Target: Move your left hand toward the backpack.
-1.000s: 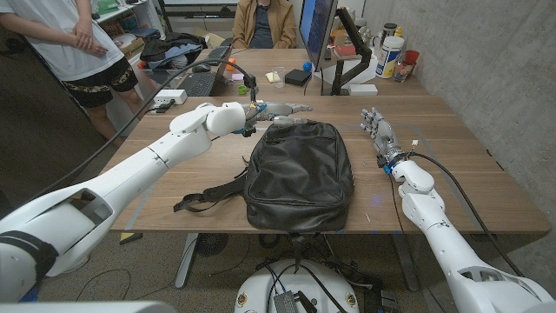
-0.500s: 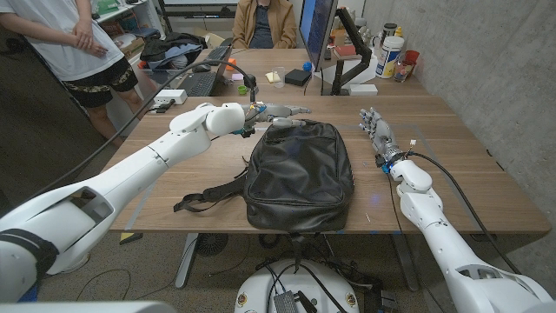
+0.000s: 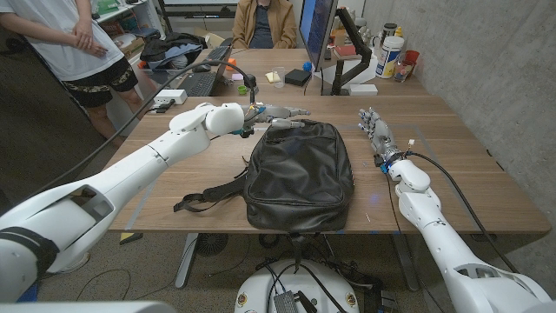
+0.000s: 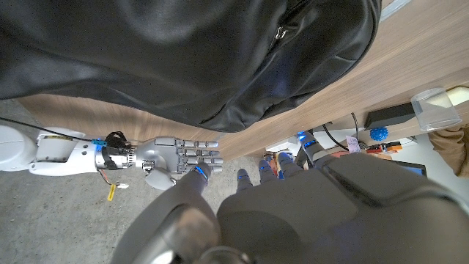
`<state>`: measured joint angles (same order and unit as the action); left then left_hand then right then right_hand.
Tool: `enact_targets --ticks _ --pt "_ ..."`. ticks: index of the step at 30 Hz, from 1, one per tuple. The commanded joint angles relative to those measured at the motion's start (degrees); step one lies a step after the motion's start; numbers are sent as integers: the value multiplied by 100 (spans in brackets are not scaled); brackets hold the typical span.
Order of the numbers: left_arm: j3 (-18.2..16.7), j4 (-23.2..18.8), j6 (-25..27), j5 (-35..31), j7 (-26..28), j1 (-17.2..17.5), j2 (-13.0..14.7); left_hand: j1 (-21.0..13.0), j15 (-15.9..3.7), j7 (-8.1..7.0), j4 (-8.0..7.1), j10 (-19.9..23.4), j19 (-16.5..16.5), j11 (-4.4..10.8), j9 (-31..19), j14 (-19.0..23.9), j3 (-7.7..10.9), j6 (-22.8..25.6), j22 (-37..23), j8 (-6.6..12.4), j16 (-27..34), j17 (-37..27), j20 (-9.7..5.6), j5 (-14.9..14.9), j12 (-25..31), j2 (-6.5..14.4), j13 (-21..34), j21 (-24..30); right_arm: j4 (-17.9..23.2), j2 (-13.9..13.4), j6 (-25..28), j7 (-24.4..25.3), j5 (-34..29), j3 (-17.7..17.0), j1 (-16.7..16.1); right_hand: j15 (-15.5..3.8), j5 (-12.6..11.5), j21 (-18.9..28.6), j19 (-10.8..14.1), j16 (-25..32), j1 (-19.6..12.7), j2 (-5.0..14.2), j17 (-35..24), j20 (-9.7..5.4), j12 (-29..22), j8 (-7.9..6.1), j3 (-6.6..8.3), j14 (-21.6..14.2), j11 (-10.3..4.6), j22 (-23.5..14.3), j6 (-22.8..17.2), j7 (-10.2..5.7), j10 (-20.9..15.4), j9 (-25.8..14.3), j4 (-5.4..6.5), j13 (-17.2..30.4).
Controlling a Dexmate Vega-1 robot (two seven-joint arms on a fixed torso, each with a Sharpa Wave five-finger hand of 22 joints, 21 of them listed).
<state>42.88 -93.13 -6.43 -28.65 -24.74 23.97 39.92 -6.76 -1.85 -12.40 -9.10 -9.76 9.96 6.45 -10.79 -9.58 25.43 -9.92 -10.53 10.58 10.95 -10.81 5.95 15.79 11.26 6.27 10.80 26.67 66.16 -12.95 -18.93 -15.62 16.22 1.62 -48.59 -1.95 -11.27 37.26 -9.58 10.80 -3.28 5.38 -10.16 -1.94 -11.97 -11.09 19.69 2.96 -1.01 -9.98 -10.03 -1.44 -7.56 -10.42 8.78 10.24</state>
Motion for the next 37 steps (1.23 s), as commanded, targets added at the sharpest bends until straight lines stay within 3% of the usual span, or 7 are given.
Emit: enact_targets --ticks 1,19,29,37 --pt "24 107 -77 14 -37 -45 4 -24 -28 -27 -18 -324 350 -34 -29 -321 -10 -419 -24 15 10 -17 38 34 26 121 14 -23 5 21 7 52 -40 33 13 -144 -48 -35 -81 1 35 376 7 -578 -1 22 -13 -16 -18 -35 -20 -10 -50 -18 -5 26" --pt "69 338 -308 30 -67 -139 11 -39 -24 -27 -10 -324 348 -28 -31 -330 -11 -422 -28 28 10 -17 39 37 36 121 15 -42 55 75 -40 201 -107 68 -4 -132 -49 -66 -69 -2 34 372 8 -572 -1 21 -15 -14 -19 -36 -20 -7 -50 -18 -7 26" --pt "167 444 -522 -57 -237 -232 48 -48 -17 -27 -7 -294 344 -71 -31 -338 -12 -421 -31 35 9 -17 47 39 52 121 17 -54 727 118 -37 627 -140 8 -530 -136 -49 -78 -65 -3 39 365 9 -573 -2 21 -16 -18 -18 -36 -19 -10 -52 -18 -1 26" --pt "332 787 -702 -95 -374 -326 -76 -51 14 -26 -10 -341 378 -100 -32 -387 -15 -429 -34 37 -5 -19 61 41 38 122 20 -80 714 176 -183 786 -65 -28 -742 -129 -51 -88 -57 -4 37 363 13 -567 -2 19 -11 -28 -15 -37 -24 -9 -52 -18 -1 26"
